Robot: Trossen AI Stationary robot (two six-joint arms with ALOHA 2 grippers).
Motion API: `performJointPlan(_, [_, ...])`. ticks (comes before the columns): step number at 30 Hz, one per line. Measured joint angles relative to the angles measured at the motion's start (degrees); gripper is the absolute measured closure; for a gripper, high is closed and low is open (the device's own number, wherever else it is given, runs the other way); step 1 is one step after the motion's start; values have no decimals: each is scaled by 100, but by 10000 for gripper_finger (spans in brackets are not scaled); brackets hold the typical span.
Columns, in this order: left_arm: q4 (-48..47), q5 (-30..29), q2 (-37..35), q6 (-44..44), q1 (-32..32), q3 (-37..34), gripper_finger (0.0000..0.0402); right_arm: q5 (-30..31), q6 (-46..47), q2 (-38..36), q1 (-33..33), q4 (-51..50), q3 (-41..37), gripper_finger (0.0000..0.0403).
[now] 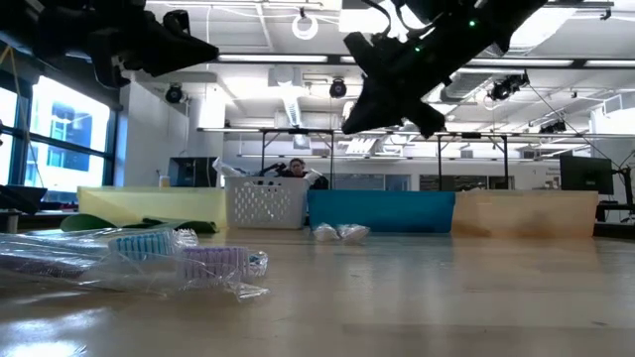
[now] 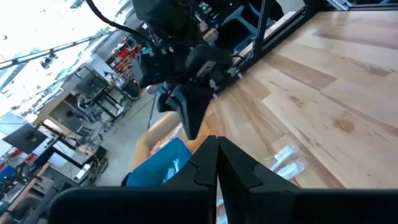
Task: Pick & Place Toothbrushes
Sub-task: Put the orange toothbrush into the yellow bin
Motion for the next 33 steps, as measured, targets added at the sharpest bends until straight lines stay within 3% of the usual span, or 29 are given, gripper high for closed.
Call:
performJointPlan(7, [90,-2,0,616,0,0,399,-824,-1169,343,8,782,2,399])
performJointPlan(16, [32,-132,0,872,0,0,399,-820,-1701,403,-28,1086,2,399])
performJointPlan(22, [32,-330,4,963,0,0,399,-638,-861,401,-127,809,2,380])
performJointPlan(28, [-22,-345,4,972,0,0,399,-23,88,401,-115,55,2,311])
performJointPlan(33, [-125,-351,4,974,0,0,399,-187,732,401,-109,-126,2,263])
